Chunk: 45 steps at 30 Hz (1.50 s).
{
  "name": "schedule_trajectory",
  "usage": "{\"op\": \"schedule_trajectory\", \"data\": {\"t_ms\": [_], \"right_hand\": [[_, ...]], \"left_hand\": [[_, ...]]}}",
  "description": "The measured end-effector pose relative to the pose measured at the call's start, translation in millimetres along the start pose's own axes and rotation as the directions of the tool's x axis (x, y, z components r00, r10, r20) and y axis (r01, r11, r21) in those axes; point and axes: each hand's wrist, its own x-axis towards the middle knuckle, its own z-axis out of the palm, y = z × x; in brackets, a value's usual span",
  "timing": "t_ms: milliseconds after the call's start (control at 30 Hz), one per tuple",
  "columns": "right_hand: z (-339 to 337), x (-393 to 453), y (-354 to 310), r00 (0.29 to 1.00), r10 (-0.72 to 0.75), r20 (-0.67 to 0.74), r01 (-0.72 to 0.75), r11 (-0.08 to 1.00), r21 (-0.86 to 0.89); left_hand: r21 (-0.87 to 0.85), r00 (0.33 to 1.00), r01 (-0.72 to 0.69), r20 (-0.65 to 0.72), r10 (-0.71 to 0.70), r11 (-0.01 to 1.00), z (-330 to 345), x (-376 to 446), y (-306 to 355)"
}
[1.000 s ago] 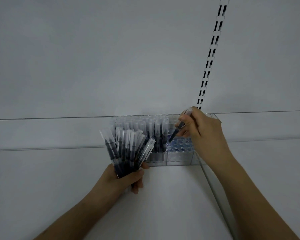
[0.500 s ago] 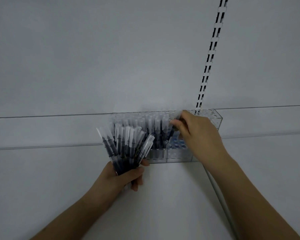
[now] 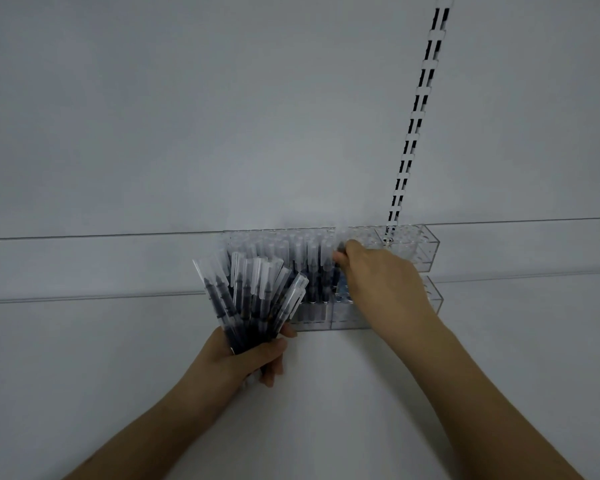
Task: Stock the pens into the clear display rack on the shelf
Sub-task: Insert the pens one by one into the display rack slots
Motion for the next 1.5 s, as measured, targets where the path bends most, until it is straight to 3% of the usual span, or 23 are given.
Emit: {"op": "schedule_trajectory", "data": {"t_ms": [100,333,400,533,633,733,800,900,967,1100,1200,1300,1367,1400,1500], "right_hand": [[-1,-1,1,1.0,0.015,0.015,-0.016,1.0,0.026],[1,-3,-2,0.997,0.056,0.048,-0.051,0.995,-0.09],[11,-4,-4,0.997,0.008,-0.073,-0.022,0.982,-0.19],[18,-6,-11,0.968,-0.022,-0.249,-0.008,0.993,-0.122],[4,-5,-11,0.996,0.074,-0.04,-0.081,0.97,-0.23],[-11,-6,10,0.995,0.064,0.08,-0.063,0.998,-0.016],[-27,-12,12,0.999,-0.029,0.043,0.019,0.976,0.218],[-27,-18,3,0.976,-0.165,0.143,0.025,0.735,0.677],[-18,-21,-11,0.955,-0.24,0.177,0.031,0.67,0.742],[-8,-22,-24,0.966,-0.244,0.088,0.088,0.627,0.774],[-7,-21,-18,0.979,-0.174,0.11,0.006,0.555,0.832],[-16,-17,-8,0.998,-0.026,0.055,-0.045,0.307,0.951],[-24,-14,4,0.988,0.15,-0.03,0.003,0.178,0.984],[-27,-13,11,0.967,0.24,-0.087,0.043,0.183,0.982],[-26,-11,28,0.904,0.367,-0.22,0.073,0.375,0.924]], "left_hand": [[0.004,1.0,-0.002,0.015,0.002,1.0,0,-1,1],[0.026,1.0,0.003,0.02,-0.004,1.0,0,-1,0],[0.011,1.0,0.001,0.02,-0.001,1.0,0,-1,0],[0.006,1.0,0.006,0.013,-0.006,1.0,1,-2,2],[0.025,1.0,0.003,0.02,-0.004,1.0,0,-1,3],[0.019,1.0,0.001,0.011,-0.002,1.0,0,-2,3],[0.042,1.0,-0.006,0.013,0.006,0.999,-1,-2,3],[0.098,1.0,-0.003,-0.003,0.003,0.995,-1,-2,4],[0.139,1.0,0.001,-0.016,0.001,0.99,0,1,3],[0.183,1.0,0.013,-0.018,-0.01,0.983,2,3,2],[0.162,0.999,0.027,-0.022,-0.024,0.986,3,1,3],[0.126,0.999,0.045,-0.027,-0.042,0.991,3,0,3],[0.117,0.999,0.044,-0.025,-0.042,0.992,3,1,2],[0.119,0.999,0.04,-0.022,-0.037,0.992,3,1,2],[0.2,1.0,0.025,-0.018,-0.022,0.98,2,0,1]]}}
